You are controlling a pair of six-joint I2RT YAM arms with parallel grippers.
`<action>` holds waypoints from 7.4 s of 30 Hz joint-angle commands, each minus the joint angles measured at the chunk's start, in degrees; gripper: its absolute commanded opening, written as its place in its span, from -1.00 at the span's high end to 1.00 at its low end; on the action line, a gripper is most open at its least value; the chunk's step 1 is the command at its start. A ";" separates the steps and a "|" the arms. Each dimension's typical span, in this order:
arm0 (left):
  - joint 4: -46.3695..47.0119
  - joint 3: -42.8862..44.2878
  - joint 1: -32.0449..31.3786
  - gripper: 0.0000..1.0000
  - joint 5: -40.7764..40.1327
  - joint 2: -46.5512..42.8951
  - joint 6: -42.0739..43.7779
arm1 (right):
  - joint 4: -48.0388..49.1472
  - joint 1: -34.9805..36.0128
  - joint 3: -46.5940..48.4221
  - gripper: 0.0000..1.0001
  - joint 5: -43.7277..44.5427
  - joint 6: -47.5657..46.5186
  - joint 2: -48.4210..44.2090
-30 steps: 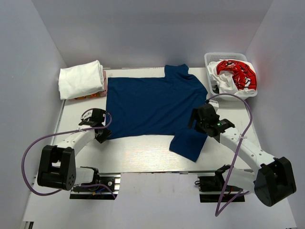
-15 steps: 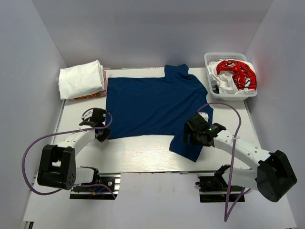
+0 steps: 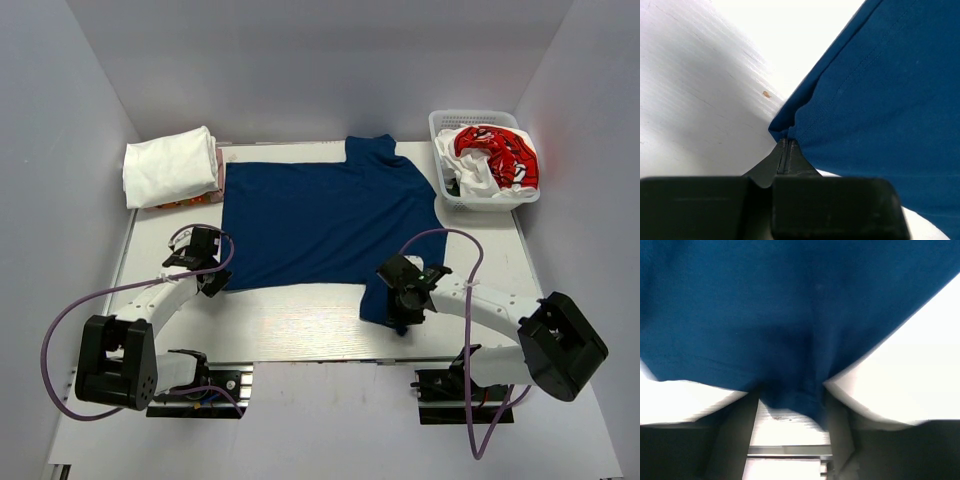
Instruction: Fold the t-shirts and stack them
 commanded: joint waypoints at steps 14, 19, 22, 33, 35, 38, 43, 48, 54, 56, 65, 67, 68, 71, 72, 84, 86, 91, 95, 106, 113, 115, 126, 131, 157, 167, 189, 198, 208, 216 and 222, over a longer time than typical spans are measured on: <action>-0.22 4.32 0.23 1.00 1.68 -0.74 0.53 | -7.06 0.47 10.93 1.00 12.64 3.89 -1.12; -0.83 8.62 0.23 1.00 1.68 0.06 0.53 | -5.31 -1.90 16.47 1.00 17.29 0.73 2.91; -0.83 10.74 0.23 1.00 0.27 2.15 0.53 | -3.90 -4.18 19.81 1.00 18.27 -0.41 5.20; -0.23 21.29 3.12 1.00 -0.51 12.88 -0.08 | 2.96 -14.55 33.79 1.00 18.45 -7.98 14.52; 0.31 23.13 3.65 1.00 -0.52 14.64 -0.08 | 3.05 -16.39 37.39 1.00 17.49 -8.85 17.23; 1.10 26.99 4.27 1.00 -1.04 18.67 0.45 | 2.61 -18.51 41.87 1.00 15.47 -9.91 23.03; 1.72 34.29 5.41 1.00 -1.05 26.06 0.45 | 3.75 -21.32 48.99 1.00 13.44 -12.72 29.45; 2.42 42.01 6.55 1.00 1.58 33.88 2.02 | 3.84 -23.96 57.87 1.00 12.74 -17.47 37.70; -1.88 51.85 7.08 0.28 0.45 42.84 2.56 | 3.06 -25.90 67.97 -0.19 7.47 -22.31 45.90; -4.34 54.67 7.08 -0.53 0.45 43.47 2.56 | 0.09 -26.25 72.37 -0.43 6.24 -23.45 49.06; 1.71 45.04 6.56 -1.00 1.14 32.41 7.73 | 9.90 -25.12 54.31 -0.81 -5.70 -23.63 36.51; 3.82 43.27 6.03 -1.00 3.69 30.03 9.93 | 12.53 -25.02 51.04 -0.81 -7.47 -23.10 34.13; 3.83 42.04 6.03 -1.00 6.22 30.03 9.94 | 12.54 -24.94 50.24 -0.81 -8.17 -22.84 34.04; 4.35 40.81 6.03 -1.00 8.79 30.72 11.08 | 12.10 -24.67 49.53 -0.81 -8.53 -21.87 34.92; 4.35 40.80 6.03 -1.00 9.58 30.73 11.08 | 12.10 -24.67 49.09 -0.81 -8.44 -21.70 36.05; 11.56 37.20 6.03 -1.00 19.43 37.58 12.49 | 14.04 -25.29 59.10 -0.81 -9.41 -20.55 47.21; 11.56 37.20 6.55 -1.00 18.90 37.58 12.49 | 14.21 -25.29 60.68 -0.81 -10.02 -20.03 49.15; 11.56 37.20 7.08 -1.00 18.90 37.58 12.49 | 18.16 -25.55 66.56 -0.81 -9.24 -17.57 52.32; 10.33 37.72 7.08 -1.00 19.77 37.58 12.49 | 23.69 -25.72 72.11 -0.81 -7.30 -16.95 57.06; 10.33 38.86 6.03 -1.00 23.20 35.30 16.79 | 31.08 -25.81 54.92 -0.81 -4.41 -18.98 39.33; 15.59 36.59 6.03 -1.00 33.92 36.18 17.58 | 34.34 -26.34 29.33 -0.81 -4.58 -16.25 26.84; 17.01 35.79 6.03 -1.00 36.47 38.10 16.97 | 34.34 -27.56 26.42 -0.81 -5.54 -15.90 27.01; 11.82 28.07 6.03 -1.00 28.84 36.72 16.97 | 28.81 -29.42 15.97 -0.81 -10.82 -6.07 23.00; 10.16 19.63 5.50 -1.00 26.74 29.60 16.45 | 25.65 -29.33 1.73 -0.81 -8.36 -1.75 10.17; -10.49 44.64 6.82 -1.00 -0.85 29.17 11.08 | 25.45 -28.18 23.66 -0.81 -0.28 -12.20 2.91; -16.21 69.62 7.35 -0.80 -2.89 52.96 13.01 | 14.75 -28.62 65.48 -0.81 5.62 -20.63 39.12; -12.09 58.12 7.87 0.37 -0.61 52.97 11.17 | 17.02 -28.89 81.95 -0.81 2.90 -25.12 57.24; -14.63 62.15 7.35 0.85 -4.20 52.97 12.22 | 20.71 -28.63 84.77 -0.81 -3.25 -28.37 63.57; -13.93 61.72 6.20 1.00 -6.58 50.42 15.29 | 26.42 -28.36 92.60 -0.81 -3.43 -29.96 73.85; -14.02 61.55 4.45 1.00 -7.11 48.14 16.09 | 24.76 -28.01 91.37 -0.11 -7.65 -28.20 75.18; -14.01 60.31 2.78 1.00 -8.25 47.08 16.09 | 25.11 -28.01 86.20 1.00 -8.62 -30.48 71.93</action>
